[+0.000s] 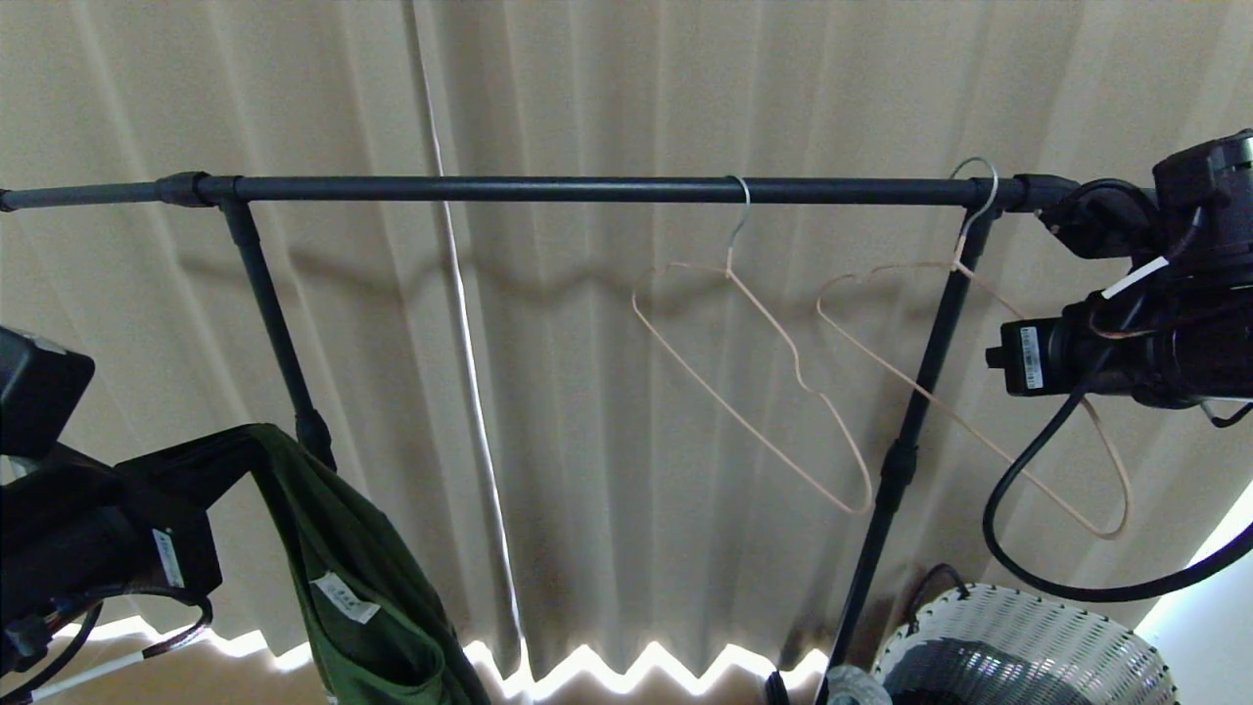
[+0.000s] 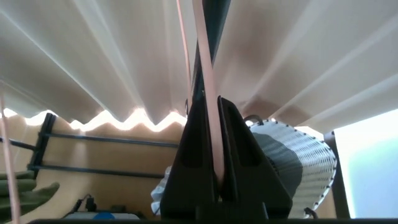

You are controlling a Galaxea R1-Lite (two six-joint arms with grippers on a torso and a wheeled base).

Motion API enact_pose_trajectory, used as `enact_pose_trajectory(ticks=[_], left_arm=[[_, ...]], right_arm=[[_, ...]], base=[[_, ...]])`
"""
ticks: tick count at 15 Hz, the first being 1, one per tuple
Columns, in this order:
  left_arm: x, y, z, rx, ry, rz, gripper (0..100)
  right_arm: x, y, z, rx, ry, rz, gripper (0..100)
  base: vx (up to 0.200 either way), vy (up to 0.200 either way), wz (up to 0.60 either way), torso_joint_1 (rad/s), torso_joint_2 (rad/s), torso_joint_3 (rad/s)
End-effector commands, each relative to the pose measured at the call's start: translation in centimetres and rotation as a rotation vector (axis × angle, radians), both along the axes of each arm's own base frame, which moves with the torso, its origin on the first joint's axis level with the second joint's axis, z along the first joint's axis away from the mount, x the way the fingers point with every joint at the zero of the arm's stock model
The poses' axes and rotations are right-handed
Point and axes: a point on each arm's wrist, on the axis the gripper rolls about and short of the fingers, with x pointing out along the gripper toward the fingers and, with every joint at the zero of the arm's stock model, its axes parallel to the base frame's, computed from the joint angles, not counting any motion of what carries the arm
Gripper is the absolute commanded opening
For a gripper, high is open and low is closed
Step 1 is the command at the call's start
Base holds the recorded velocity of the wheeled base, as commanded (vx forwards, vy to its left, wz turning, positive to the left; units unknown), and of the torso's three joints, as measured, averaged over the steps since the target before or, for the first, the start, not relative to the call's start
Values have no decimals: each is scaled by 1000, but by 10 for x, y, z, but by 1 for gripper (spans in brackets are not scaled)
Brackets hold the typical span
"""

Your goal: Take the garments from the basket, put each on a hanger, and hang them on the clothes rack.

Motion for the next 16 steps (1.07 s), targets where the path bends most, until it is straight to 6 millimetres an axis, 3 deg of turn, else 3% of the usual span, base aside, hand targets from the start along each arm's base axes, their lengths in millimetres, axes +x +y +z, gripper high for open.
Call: enact_pose_trajectory(ticks=[1,3,10,16], left_arm=[[-1,1,-1,6,-1,3,0],[-5,2,-4,18,0,1,0],[-6,3,-4,20,-5,13,0],[-6,3,-7,9,11,17,0]], right_arm=[[-14,-3,13,14,-50,2,0],[-34,-8,19,21,-80,2,0],[-104,-24,1,14,-160,39,0],[-114,-26,-8,-6,-144,57,0]], base=[[0,0,0,0,0,0],[0,0,0,0,0,0],[-29,0,0,1,0,1],[-200,0,0,-4,3,2]])
